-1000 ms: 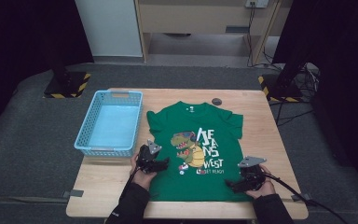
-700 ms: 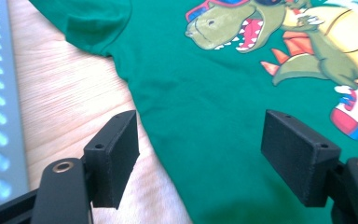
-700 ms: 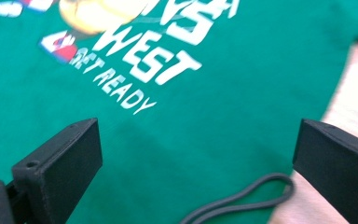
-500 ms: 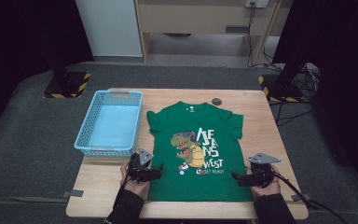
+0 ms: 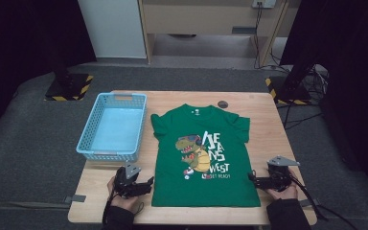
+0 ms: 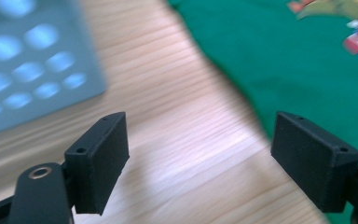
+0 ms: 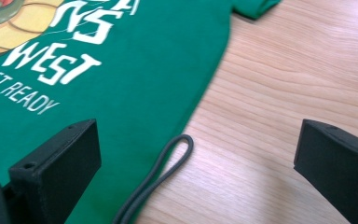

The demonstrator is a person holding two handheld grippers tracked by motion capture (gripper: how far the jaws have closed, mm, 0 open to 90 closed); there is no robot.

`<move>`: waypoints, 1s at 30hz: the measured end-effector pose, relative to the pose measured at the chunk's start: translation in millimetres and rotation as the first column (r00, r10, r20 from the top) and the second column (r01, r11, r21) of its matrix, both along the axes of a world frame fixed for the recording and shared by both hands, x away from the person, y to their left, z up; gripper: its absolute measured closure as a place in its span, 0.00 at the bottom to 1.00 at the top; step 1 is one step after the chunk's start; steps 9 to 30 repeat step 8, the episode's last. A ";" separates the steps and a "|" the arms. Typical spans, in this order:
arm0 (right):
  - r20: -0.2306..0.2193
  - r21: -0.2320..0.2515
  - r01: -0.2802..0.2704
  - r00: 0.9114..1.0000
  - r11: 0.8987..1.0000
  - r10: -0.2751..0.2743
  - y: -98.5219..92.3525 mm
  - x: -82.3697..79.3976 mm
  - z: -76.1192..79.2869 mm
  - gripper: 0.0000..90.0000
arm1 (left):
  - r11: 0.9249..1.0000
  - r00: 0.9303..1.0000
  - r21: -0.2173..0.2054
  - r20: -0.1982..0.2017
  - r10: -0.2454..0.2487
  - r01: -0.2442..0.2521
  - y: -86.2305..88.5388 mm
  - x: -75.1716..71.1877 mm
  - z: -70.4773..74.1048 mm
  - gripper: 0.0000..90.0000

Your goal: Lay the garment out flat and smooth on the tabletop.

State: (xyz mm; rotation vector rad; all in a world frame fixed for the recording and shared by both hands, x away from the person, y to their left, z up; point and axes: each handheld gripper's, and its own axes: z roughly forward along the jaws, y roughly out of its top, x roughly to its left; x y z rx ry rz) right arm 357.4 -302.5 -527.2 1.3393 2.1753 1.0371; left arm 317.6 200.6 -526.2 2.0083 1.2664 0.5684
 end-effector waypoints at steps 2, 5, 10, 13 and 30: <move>0.002 0.008 0.011 1.000 1.000 -0.011 -4.2 0.4 -0.4 0.01 | 1.000 1.000 -0.010 -0.014 0.012 -0.012 8.1 -1.4 -2.2 0.20; 0.003 0.013 0.031 1.000 0.999 -0.031 -9.1 0.6 -1.2 0.01 | 1.000 1.000 -0.001 -0.014 0.028 -0.028 16.1 -3.5 -5.4 0.19; 0.012 0.010 0.040 0.999 0.999 -0.041 -12.8 1.5 -3.7 0.00 | 0.999 0.999 0.014 -0.014 0.045 -0.045 21.0 -4.5 -7.7 0.18; 0.012 0.010 0.040 0.999 0.999 -0.041 -12.8 1.5 -3.7 0.00 | 0.999 0.999 0.014 -0.014 0.045 -0.045 21.0 -4.5 -7.7 0.18; 0.012 0.010 0.040 0.999 0.999 -0.041 -12.8 1.5 -3.7 0.00 | 0.999 0.999 0.014 -0.014 0.045 -0.045 21.0 -4.5 -7.7 0.18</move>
